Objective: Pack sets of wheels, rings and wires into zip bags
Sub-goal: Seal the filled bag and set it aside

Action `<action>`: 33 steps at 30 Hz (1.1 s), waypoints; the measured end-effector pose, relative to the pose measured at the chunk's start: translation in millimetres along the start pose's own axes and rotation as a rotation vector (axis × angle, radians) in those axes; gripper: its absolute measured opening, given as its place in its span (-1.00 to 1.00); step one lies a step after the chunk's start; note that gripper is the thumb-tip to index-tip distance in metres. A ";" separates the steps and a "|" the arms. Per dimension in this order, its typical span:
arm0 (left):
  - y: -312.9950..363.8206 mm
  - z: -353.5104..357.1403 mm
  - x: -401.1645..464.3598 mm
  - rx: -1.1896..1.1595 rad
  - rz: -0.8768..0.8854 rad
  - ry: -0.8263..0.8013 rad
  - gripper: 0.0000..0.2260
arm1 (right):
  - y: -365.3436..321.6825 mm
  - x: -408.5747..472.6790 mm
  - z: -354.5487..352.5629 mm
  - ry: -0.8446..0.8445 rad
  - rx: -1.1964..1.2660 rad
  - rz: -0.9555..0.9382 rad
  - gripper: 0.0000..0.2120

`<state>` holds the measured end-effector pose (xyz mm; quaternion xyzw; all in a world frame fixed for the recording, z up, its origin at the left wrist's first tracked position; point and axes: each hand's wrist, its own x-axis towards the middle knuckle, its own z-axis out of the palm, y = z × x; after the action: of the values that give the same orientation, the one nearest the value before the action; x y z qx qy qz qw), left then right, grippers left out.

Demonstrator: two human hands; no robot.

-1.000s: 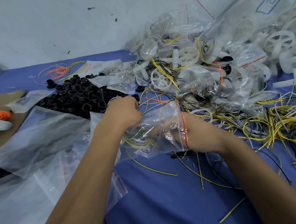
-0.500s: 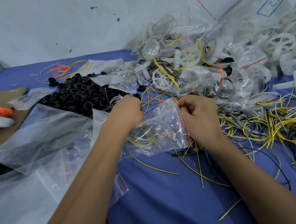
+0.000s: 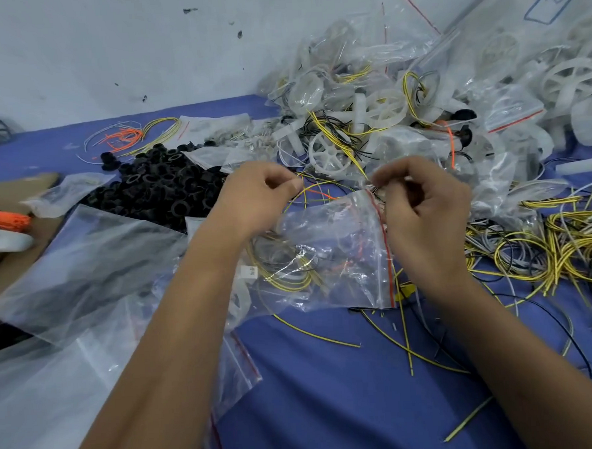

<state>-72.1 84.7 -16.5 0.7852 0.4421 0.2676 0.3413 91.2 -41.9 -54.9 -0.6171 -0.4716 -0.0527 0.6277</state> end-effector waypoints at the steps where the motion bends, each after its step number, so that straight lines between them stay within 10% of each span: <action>1: 5.1 0.5 -1.6 -0.120 -0.001 0.001 -0.94 | -1.0 1.2 -0.5 -0.007 0.003 -0.002 -0.80; 12: 3.9 18.5 -4.7 0.273 0.007 -0.063 -0.71 | 5.2 1.5 -0.2 -0.146 -0.131 0.087 -0.83; 16: -9.6 27.3 0.0 0.587 0.117 -0.321 -0.53 | 7.3 -0.5 2.3 -0.170 -0.148 0.078 -0.85; 21: -7.2 47.7 -8.3 0.715 0.324 -0.243 -0.76 | 8.8 -1.2 4.2 -0.186 -0.150 0.067 -0.86; 27: 20.9 45.4 -11.8 0.564 0.210 -0.066 -0.69 | 9.8 0.5 2.1 -0.189 -0.149 0.028 -0.83; 33: 35.3 43.2 -21.6 -0.360 0.091 -0.049 -0.83 | 3.8 4.4 -1.3 -0.350 -0.028 -0.094 -0.56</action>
<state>-32.9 39.6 -18.8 0.7368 0.3426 0.3385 0.4745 96.7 -39.9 -54.5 -0.6027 -0.6013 0.0195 0.5242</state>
